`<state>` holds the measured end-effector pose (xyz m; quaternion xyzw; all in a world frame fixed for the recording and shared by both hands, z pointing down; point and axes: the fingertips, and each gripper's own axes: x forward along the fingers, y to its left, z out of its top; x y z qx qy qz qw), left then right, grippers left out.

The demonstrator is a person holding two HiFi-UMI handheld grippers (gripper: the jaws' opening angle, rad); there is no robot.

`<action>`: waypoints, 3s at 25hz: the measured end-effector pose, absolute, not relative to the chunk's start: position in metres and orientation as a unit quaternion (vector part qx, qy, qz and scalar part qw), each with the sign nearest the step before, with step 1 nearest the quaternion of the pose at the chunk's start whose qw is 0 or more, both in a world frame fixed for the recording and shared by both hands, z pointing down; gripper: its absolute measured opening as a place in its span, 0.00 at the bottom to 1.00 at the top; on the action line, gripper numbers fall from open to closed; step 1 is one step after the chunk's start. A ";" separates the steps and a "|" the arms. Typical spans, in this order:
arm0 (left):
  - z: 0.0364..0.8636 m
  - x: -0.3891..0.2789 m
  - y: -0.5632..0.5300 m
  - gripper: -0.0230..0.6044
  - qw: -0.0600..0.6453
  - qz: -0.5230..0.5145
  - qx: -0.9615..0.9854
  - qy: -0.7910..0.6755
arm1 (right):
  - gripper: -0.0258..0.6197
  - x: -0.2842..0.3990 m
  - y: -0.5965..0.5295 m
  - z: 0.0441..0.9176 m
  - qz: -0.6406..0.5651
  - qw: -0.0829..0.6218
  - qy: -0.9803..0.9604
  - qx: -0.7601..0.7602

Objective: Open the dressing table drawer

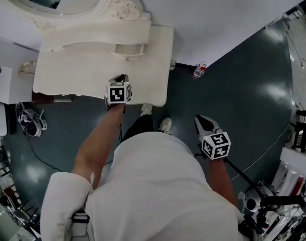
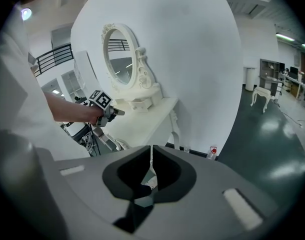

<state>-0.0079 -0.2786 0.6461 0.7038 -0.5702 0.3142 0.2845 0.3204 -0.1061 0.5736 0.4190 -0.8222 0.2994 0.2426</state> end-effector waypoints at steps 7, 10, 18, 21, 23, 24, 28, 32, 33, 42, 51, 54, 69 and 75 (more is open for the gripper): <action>0.631 0.007 -0.225 0.04 0.282 0.310 0.727 -0.544 | 0.06 0.321 -0.090 0.593 0.295 0.246 -0.831 0.403; 0.620 0.026 -0.198 0.04 0.308 0.268 0.763 -0.502 | 0.05 0.316 -0.082 0.590 0.289 0.239 -0.830 0.413; 0.577 0.055 -0.125 0.04 0.319 0.216 0.846 -0.369 | 0.04 0.274 -0.058 0.580 0.277 0.243 -0.827 0.425; 0.559 0.043 -0.093 0.04 0.308 0.211 0.867 -0.330 | 0.04 0.246 -0.047 0.572 0.267 0.242 -0.828 0.430; 0.547 0.028 -0.070 0.04 0.302 0.205 0.879 -0.309 | 0.04 0.224 -0.038 0.566 0.261 0.242 -0.829 0.431; 0.542 0.020 -0.060 0.04 0.298 0.203 0.883 -0.299 | 0.04 0.212 -0.033 0.564 0.258 0.243 -0.829 0.431; 0.527 -0.013 -0.017 0.04 0.274 0.208 0.899 -0.272 | 0.04 0.160 -0.004 0.560 0.256 0.247 -0.834 0.423; 0.519 -0.039 0.023 0.04 0.261 0.206 0.908 -0.253 | 0.04 0.114 0.029 0.560 0.253 0.248 -0.838 0.415; 0.517 -0.045 0.032 0.04 0.258 0.205 0.911 -0.248 | 0.04 0.105 0.037 0.560 0.252 0.248 -0.838 0.414; 0.515 -0.086 0.078 0.04 0.242 0.194 0.921 -0.235 | 0.04 0.042 0.079 0.566 0.238 0.260 -0.847 0.398; 0.520 -0.105 0.088 0.04 0.247 0.189 0.921 -0.235 | 0.04 0.016 0.086 0.562 0.225 0.270 -0.852 0.388; 0.519 -0.110 0.089 0.04 0.249 0.187 0.921 -0.234 | 0.04 0.008 0.088 0.560 0.221 0.275 -0.853 0.383; 0.522 -0.135 0.083 0.04 0.254 0.186 0.917 -0.245 | 0.04 -0.020 0.075 0.562 0.208 0.287 -0.860 0.367; 0.523 -0.149 0.088 0.04 0.259 0.189 0.913 -0.253 | 0.04 -0.032 0.073 0.560 0.204 0.291 -0.864 0.356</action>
